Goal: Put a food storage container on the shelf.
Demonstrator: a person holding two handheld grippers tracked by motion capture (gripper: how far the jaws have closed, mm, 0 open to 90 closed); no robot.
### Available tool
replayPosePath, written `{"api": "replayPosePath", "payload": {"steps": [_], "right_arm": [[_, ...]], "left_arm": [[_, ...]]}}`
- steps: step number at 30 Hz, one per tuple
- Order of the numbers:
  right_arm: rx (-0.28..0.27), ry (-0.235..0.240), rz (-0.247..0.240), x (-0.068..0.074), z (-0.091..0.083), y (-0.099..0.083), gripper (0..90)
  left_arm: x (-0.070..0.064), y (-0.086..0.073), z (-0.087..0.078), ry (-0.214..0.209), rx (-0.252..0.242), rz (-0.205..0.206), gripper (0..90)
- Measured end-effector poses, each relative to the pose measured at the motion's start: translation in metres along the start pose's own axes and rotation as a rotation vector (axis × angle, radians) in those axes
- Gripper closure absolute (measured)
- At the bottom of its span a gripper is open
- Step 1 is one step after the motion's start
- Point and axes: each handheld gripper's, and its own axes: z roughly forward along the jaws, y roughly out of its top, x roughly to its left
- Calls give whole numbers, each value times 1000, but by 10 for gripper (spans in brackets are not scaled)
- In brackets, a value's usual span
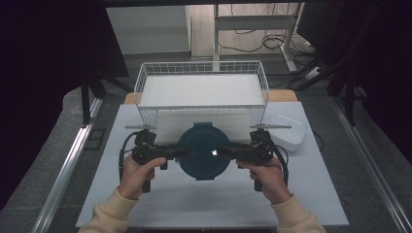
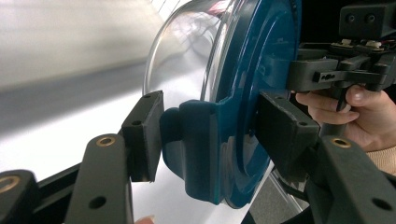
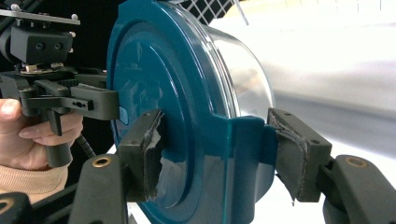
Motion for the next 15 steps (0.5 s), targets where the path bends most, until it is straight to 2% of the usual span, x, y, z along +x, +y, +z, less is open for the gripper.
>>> {"api": "replayPosePath", "payload": {"steps": [5,9,15], "right_arm": [[-18,3,-22,5,-5,19,381],[-34,3,-35,8,-9,27,387],[-37,9,-32,8,-10,36,389]], "left_arm": [[-5,16,-5,-5,-14,13,435],[-5,24,-7,-17,-19,12,435],[-8,34,-9,-10,-25,24,435]]}}
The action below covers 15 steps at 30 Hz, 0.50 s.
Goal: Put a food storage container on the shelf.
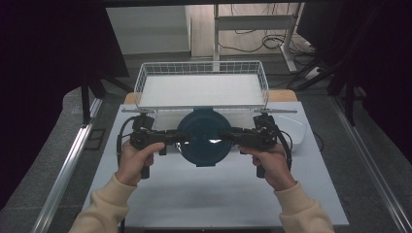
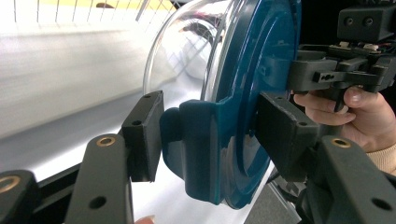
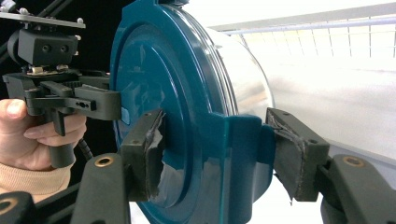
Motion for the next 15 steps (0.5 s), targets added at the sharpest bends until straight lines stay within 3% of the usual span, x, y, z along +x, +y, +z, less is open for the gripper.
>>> {"api": "replayPosePath", "payload": {"steps": [15], "right_arm": [[-23,0,-32,10,-7,29,392]], "left_arm": [[-11,29,-10,3,-34,35,434]]}}
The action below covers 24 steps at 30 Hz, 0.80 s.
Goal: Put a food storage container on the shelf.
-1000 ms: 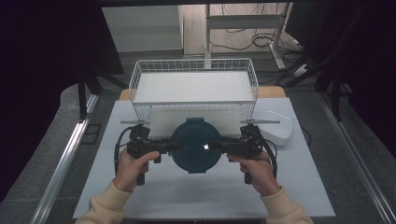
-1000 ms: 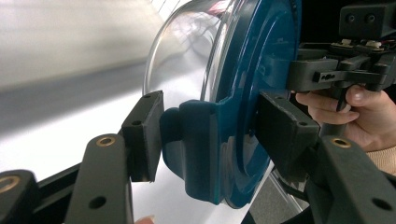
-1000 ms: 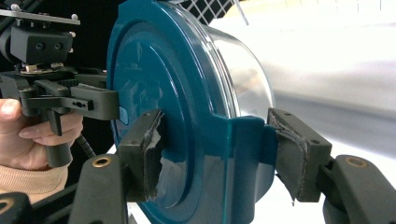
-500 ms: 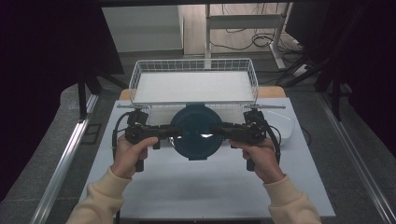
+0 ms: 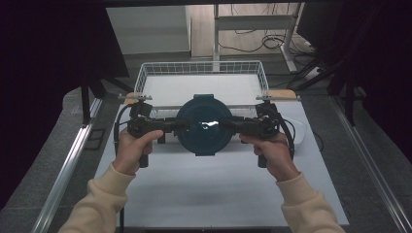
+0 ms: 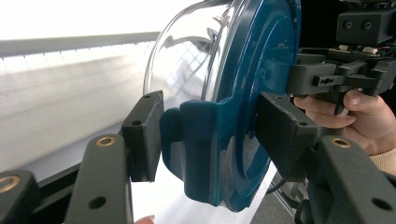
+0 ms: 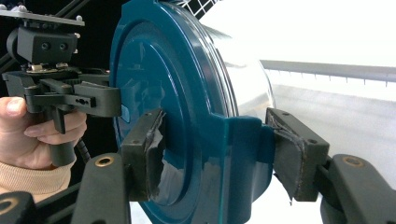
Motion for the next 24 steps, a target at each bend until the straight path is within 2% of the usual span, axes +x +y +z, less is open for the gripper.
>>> {"api": "replayPosePath", "payload": {"steps": [8,24], "right_arm": [[-1,-5,-20,4,-2,18,393],[-11,-3,-53,1,-1,48,394]], "left_arm": [[0,14,-3,-7,-13,7,433],[1,46,-4,-3,-28,38,431]]}}
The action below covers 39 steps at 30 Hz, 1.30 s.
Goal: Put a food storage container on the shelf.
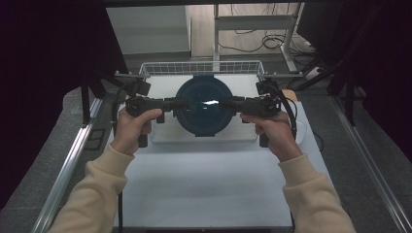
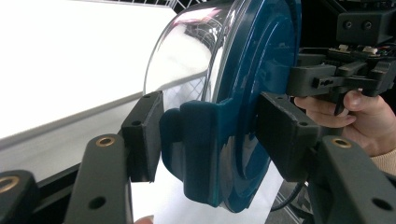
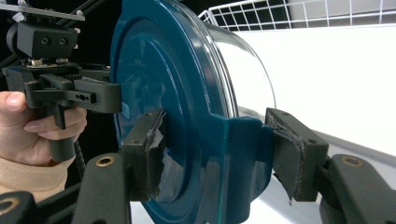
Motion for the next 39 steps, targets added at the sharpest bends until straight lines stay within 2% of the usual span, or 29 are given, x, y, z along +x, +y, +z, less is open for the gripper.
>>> {"api": "replayPosePath", "payload": {"steps": [12,25,30,37,39], "right_arm": [[-11,3,1,-7,3,19,395],[15,5,8,-19,12,41,397],[22,17,31,-27,17,48,397],[39,8,41,-38,25,58,400],[46,7,53,-45,28,61,400]], "left_arm": [[5,22,3,5,-2,7,430],[16,41,8,6,3,7,429],[21,50,13,18,5,-4,430],[38,60,23,-4,17,-41,429],[43,62,27,-6,22,-51,429]]}}
